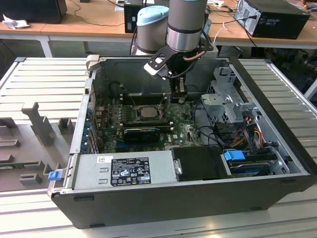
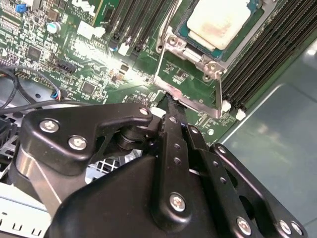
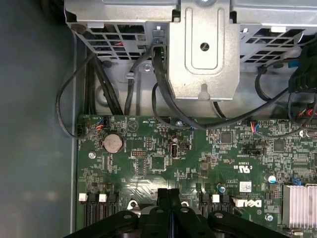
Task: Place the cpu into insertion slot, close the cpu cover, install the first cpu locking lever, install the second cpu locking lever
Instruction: 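Close the cpu cover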
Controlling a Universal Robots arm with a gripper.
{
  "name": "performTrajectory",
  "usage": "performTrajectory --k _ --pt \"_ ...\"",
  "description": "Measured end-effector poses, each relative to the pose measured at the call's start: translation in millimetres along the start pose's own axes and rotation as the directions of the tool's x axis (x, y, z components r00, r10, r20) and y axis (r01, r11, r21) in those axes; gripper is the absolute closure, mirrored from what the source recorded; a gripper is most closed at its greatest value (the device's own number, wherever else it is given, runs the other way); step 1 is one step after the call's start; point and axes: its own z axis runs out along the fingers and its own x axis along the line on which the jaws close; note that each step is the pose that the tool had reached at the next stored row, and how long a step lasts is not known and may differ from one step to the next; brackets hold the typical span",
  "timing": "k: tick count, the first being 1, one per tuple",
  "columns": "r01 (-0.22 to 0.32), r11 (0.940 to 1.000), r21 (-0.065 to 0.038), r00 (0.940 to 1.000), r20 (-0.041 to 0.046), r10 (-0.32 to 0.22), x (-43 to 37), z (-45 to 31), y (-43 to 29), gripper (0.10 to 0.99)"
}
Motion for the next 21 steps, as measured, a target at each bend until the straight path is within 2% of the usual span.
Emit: performTrajectory --k 21 --pt "0.0 1.0 0.0 1.0 0.0 0.0 0.1 -0.2 -6.7 0.98"
